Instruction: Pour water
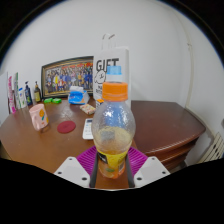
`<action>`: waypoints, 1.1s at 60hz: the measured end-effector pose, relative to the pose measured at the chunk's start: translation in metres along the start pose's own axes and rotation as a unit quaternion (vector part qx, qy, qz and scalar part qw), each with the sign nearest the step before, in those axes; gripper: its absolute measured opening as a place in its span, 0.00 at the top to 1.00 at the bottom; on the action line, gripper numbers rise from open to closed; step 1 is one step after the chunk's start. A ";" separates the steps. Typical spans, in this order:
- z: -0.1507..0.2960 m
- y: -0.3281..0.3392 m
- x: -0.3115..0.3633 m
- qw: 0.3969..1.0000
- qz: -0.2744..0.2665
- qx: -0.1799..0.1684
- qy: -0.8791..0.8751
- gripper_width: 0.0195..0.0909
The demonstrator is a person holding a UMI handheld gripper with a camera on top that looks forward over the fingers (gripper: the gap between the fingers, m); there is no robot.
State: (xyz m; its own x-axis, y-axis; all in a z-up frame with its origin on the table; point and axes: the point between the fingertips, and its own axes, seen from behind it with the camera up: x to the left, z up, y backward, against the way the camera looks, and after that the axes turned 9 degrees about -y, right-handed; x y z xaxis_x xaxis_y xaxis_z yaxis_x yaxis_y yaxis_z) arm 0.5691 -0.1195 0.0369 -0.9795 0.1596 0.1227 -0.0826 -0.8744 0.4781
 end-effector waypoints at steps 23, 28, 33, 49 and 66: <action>0.021 0.001 0.001 0.998 -0.043 -0.006 0.046 0.90; 0.046 0.002 0.015 0.996 -0.055 -0.018 0.073 0.90; 0.080 0.007 0.040 0.991 -0.073 -0.030 0.111 0.90; 0.190 -0.025 0.158 0.931 -0.155 -0.066 0.325 0.90; 0.196 -0.113 0.303 0.715 -0.199 -0.056 0.668 0.90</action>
State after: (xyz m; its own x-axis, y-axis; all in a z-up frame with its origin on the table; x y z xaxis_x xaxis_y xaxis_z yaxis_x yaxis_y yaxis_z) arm 0.3179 0.1176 0.1902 -0.1688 -0.1098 -0.9795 -0.3444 -0.9246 0.1630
